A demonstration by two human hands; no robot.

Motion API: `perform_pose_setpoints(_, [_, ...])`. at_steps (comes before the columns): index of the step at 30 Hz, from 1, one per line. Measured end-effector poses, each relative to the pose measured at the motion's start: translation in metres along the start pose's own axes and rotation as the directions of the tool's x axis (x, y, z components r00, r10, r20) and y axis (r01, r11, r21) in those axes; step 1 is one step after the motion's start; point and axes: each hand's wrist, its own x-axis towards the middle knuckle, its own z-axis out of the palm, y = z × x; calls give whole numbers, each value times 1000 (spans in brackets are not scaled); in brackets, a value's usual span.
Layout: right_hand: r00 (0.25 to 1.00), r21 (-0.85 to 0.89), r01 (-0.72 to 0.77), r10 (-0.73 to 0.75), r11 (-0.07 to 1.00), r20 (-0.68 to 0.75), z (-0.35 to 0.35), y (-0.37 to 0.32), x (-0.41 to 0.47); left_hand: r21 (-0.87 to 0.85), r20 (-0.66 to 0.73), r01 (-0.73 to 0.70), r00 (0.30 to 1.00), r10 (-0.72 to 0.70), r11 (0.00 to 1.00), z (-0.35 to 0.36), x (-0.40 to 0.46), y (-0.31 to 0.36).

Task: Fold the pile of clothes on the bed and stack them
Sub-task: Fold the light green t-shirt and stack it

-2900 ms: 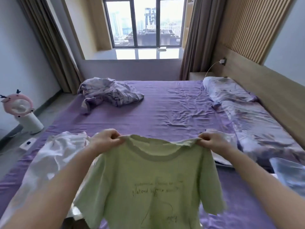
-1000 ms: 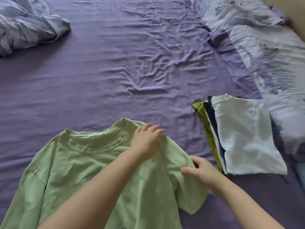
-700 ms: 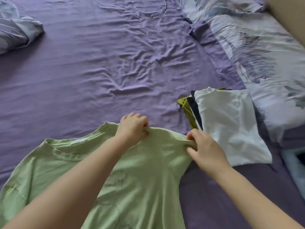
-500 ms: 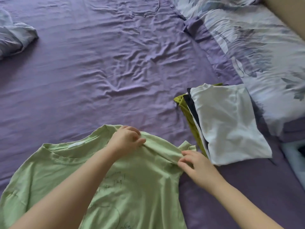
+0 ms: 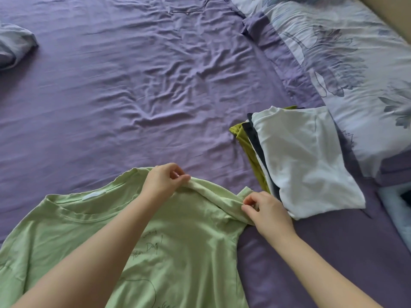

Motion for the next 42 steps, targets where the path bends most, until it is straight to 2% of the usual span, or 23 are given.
perform_pose_setpoints(2, [998,71,-10,14,997,-62,-1,-2,1,0,18,-30,999,30,1000,0,-2,-2])
perform_pose_setpoints(6, [986,196,16,17,980,-166,-3,-7,3,121,48,-125,992,120,985,6,-5,-3])
perform_pose_setpoints(9, [991,248,-15,47,969,-125,-4,-8,5,262,38,-117,993,111,958,13,-8,2])
perform_pose_setpoints(12, [996,263,-64,80,963,-49,-5,-8,7,302,10,-71,997,72,951,17,-9,7])
perform_pose_setpoints(14, [992,299,-81,105,951,-63,-8,-11,10,307,-14,-68,997,77,949,15,-7,11])
perform_pose_setpoints(17, [980,377,-104,159,920,-118,-14,-16,16,452,-77,-127,981,181,883,9,-2,25])
perform_pose_setpoints(19, [973,409,-110,181,906,-140,-21,-20,23,526,-91,-123,976,200,841,2,4,38])
perform_pose_setpoints(21, [967,420,-123,203,899,-153,-29,-23,33,483,-98,-73,986,137,872,-6,13,50])
perform_pose_setpoints(23, [962,437,-140,228,889,-154,-35,-27,45,316,-92,23,996,6,948,-12,26,57])
perform_pose_setpoints(26, [953,614,-166,286,772,-102,-34,-40,62,58,-80,159,985,-155,986,-7,41,61])
perform_pose_setpoints(27, [953,585,-161,279,795,-117,-30,-42,68,0,-81,173,982,-173,985,-1,42,62])
perform_pose_setpoints(29, [978,321,-126,171,939,-115,-20,-44,74,-65,-82,161,983,-166,985,13,40,63])
perform_pose_setpoints(32, [995,47,36,-40,998,86,1,-36,63,-74,-103,-5,995,-2,997,35,21,57])
perform_pose_setpoints(34, [975,-147,212,-199,966,93,13,-29,40,8,-147,-156,977,156,988,46,-3,48])
perform_pose_setpoints(36, [938,-287,347,-339,893,77,23,-23,8,92,-157,-220,960,233,971,53,-35,35])
perform_pose_setpoints(42, [886,-364,462,-438,809,151,43,-22,-70,215,-147,-269,941,304,939,54,-141,-16])
